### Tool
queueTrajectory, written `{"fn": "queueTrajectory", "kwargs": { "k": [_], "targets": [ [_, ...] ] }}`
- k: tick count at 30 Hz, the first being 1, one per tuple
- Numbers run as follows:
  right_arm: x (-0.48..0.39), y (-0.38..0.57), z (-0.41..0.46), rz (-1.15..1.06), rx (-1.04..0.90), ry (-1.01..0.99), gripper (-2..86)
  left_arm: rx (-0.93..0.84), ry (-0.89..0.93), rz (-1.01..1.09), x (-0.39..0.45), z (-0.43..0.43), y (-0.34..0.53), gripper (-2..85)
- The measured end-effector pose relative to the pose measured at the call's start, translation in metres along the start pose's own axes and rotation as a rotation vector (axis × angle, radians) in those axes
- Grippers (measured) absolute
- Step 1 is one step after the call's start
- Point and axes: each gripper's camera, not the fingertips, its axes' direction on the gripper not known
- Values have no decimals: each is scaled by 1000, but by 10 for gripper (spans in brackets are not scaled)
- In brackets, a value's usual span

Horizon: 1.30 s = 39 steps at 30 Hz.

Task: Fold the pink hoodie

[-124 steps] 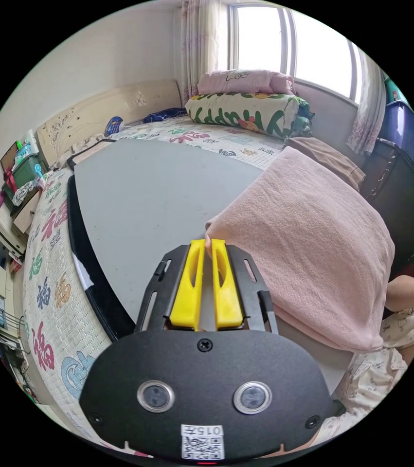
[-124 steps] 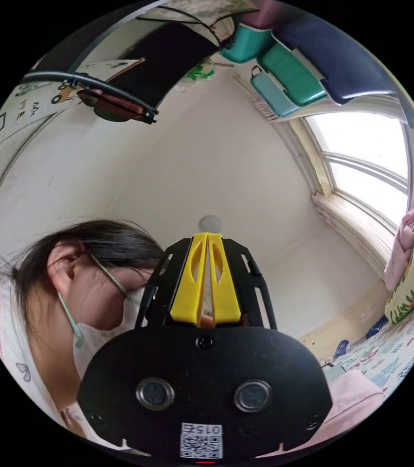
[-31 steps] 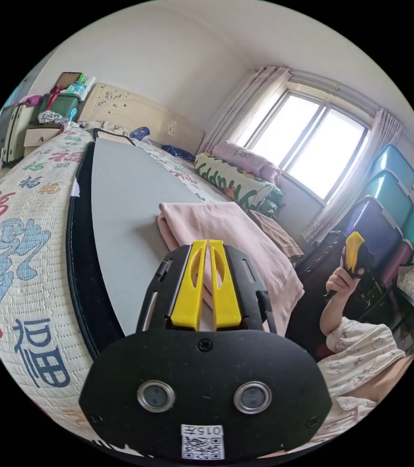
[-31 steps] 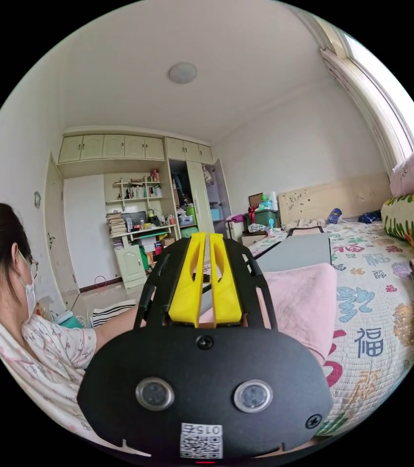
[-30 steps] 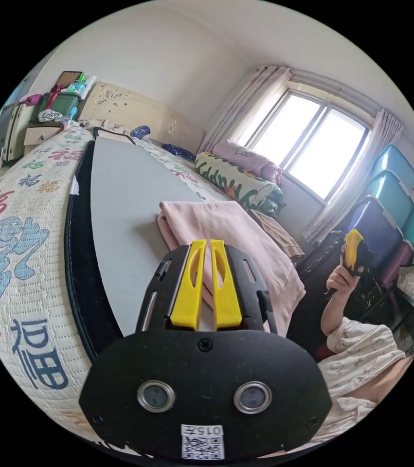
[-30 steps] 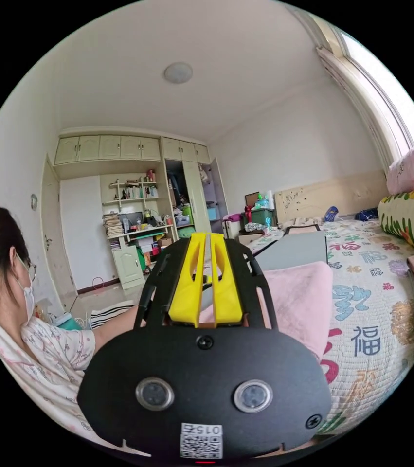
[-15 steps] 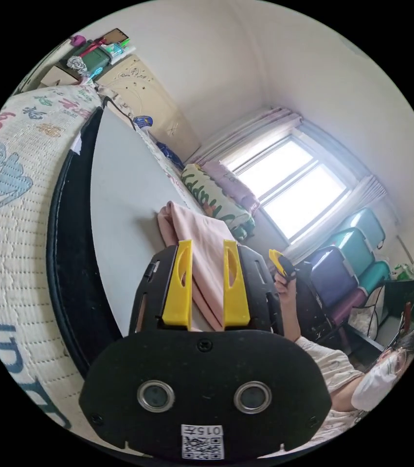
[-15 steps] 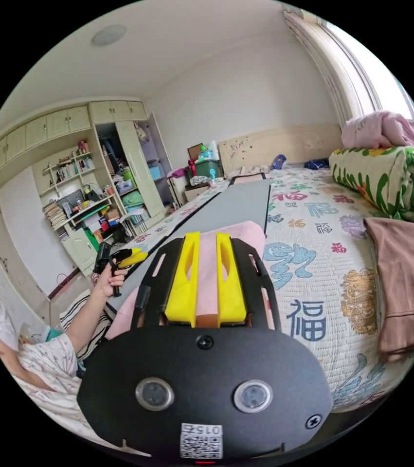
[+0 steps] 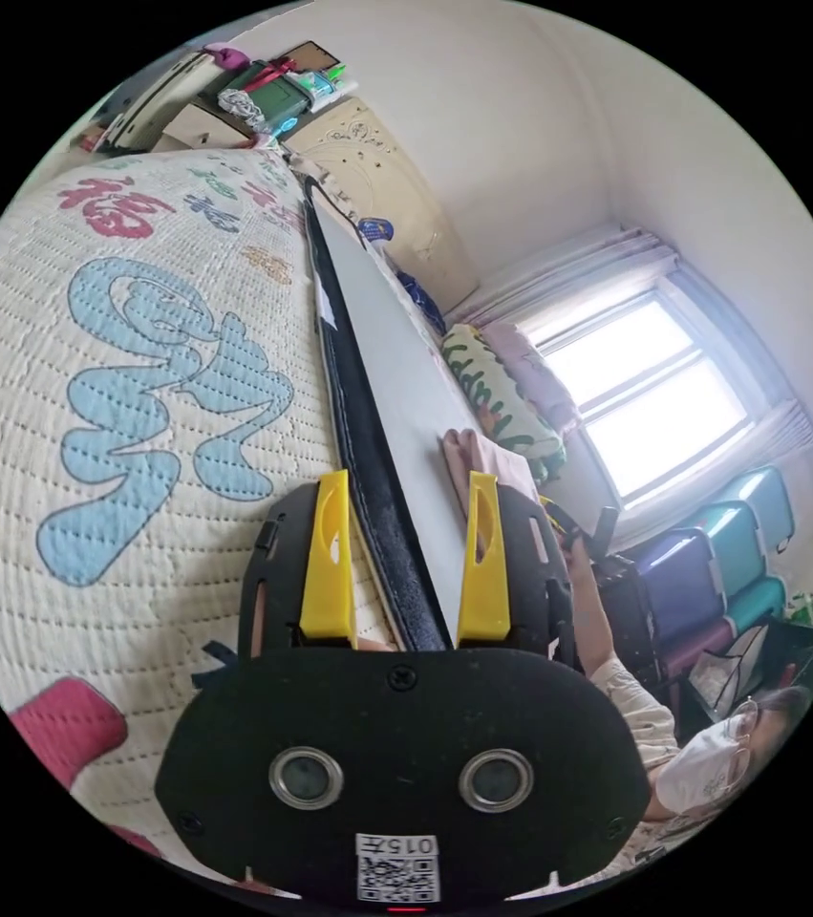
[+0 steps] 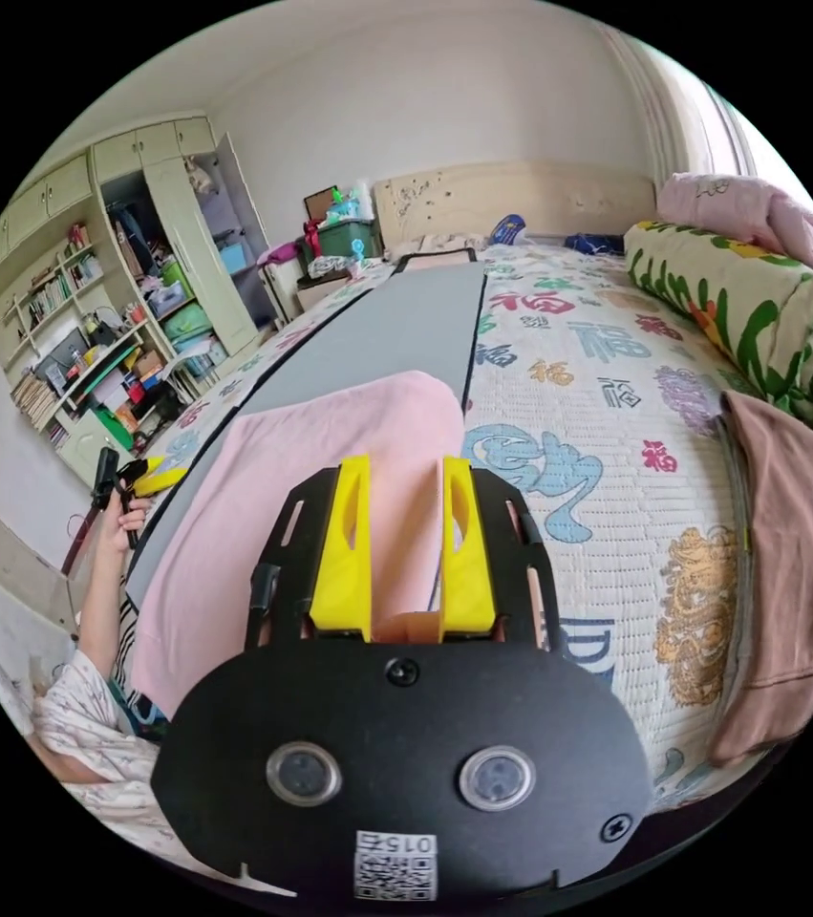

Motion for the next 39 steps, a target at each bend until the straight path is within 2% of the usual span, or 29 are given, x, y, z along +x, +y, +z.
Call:
{"fn": "queueTrajectory", "kwargs": {
  "k": [5,12,22,25,28,33,35,39],
  "targets": [
    [-31,-8,46,-52,-129,-32,91,-33,-31,18,14,-3,-20,172],
    [-118,4,78,-178,-167,15,86,-9,35,13,7,-18,-30,179],
    [-271,19,141,-289,-196,-140,87,37,172,-24,-23,-39,-30,205],
    [-328,32,154,-329,-193,-170,88,55,218,-54,-40,-44,-26,189],
    [-368,47,156,-336,-179,-179,90,115,247,-124,-63,-53,-16,135],
    [-361,72,122,-249,-109,-192,125,200,195,-93,-73,-64,6,89],
    [-331,79,100,-91,-53,-198,144,213,207,-78,-82,-64,15,83],
    [-306,74,108,36,-160,-338,179,215,211,-70,-99,-61,30,81]
  ]
}}
